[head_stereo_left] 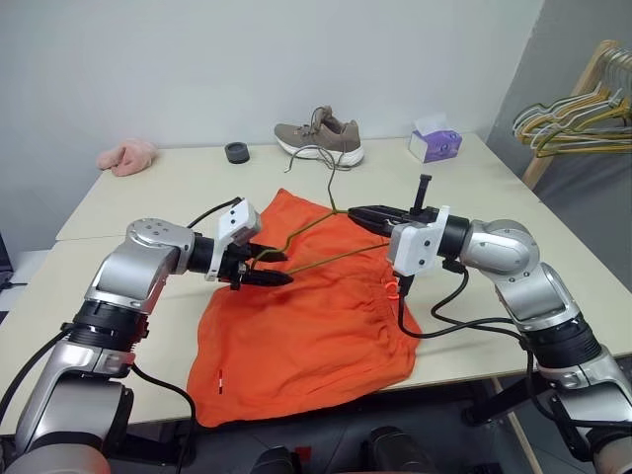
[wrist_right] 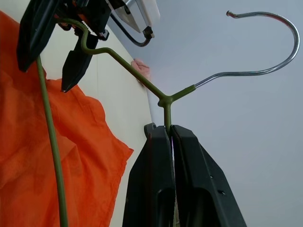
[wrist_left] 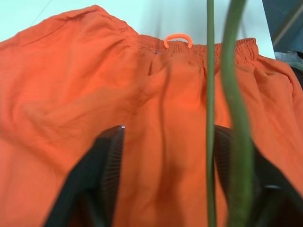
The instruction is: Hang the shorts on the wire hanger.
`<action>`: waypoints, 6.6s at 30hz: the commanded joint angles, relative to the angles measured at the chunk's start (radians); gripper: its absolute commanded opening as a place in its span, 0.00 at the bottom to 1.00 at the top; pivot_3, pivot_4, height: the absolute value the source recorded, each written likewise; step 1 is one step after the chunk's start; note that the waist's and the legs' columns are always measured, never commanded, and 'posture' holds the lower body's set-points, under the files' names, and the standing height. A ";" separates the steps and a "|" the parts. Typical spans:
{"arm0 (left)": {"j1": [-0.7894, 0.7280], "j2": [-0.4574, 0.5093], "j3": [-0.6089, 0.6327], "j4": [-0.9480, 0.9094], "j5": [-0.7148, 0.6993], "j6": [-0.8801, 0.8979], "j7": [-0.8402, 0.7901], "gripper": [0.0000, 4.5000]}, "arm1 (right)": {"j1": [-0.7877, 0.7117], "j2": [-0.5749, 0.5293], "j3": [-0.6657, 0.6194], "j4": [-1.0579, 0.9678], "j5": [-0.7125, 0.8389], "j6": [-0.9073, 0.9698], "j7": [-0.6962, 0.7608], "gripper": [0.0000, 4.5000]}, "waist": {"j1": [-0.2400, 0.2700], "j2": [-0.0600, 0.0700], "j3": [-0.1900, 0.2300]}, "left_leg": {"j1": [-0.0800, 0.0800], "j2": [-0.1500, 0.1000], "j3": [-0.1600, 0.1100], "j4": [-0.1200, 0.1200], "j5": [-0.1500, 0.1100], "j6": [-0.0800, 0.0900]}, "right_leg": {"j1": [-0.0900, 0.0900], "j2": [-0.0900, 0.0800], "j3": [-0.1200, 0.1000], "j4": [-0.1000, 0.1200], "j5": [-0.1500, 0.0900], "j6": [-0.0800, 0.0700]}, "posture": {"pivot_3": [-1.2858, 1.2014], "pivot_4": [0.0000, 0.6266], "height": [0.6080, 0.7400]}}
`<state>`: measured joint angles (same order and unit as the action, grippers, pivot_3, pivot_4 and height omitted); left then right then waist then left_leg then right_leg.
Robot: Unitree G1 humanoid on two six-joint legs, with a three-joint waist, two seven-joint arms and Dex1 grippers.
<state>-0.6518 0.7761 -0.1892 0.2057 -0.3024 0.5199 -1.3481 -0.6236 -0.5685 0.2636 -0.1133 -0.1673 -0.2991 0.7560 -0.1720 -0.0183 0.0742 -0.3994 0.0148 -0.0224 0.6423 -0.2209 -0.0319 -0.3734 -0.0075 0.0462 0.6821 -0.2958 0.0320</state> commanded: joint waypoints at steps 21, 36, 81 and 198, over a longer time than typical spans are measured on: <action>0.078 0.057 0.005 -0.100 0.042 -0.068 -0.014 0.00 | 0.079 -0.159 -0.150 -0.277 0.236 0.598 0.154 0.94 | 0.003 0.000 0.000 | 0.000 0.000 -0.001 0.001 0.000 0.000 | 0.001 -0.001 0.000 0.000 0.000 0.000 | 0.43 0.04 1.00; 0.078 0.054 -0.021 -0.157 0.060 -0.070 -0.041 0.00 | -0.062 -0.223 0.109 -0.192 0.175 0.787 0.359 0.87 | -0.027 0.000 0.000 | 0.000 0.000 0.000 0.001 0.000 0.000 | 0.000 -0.001 -0.001 0.000 0.000 0.000 | 0.43 0.04 1.00; 0.273 -0.002 0.378 -0.086 -0.157 -0.062 0.187 0.56 | 0.500 -0.343 -0.397 -0.269 0.547 1.389 0.232 0.00 | -0.027 -0.001 0.000 | 0.000 0.000 0.000 0.001 0.000 0.000 | 0.001 -0.002 0.000 0.000 0.000 0.000 | 0.42 0.06 1.00; -0.038 0.113 0.154 0.068 0.019 -0.372 -0.057 0.99 | 0.025 -0.209 0.196 -0.231 0.274 0.978 0.090 0.00 | -0.023 -0.002 -0.002 | -0.001 0.000 0.000 0.001 0.000 0.000 | -0.001 -0.001 -0.002 -0.001 0.000 0.001 | 0.44 0.00 1.00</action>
<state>-0.6594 0.8896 -0.0286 0.2810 -0.2986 0.1851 -1.3898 -0.5718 -0.7750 0.4640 -0.3101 0.1317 0.7121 0.8328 -0.1948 -0.0204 0.0723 -0.4009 0.0150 -0.0223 0.6430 -0.2211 -0.0318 -0.3743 -0.0086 0.0439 0.6813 -0.2954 0.0330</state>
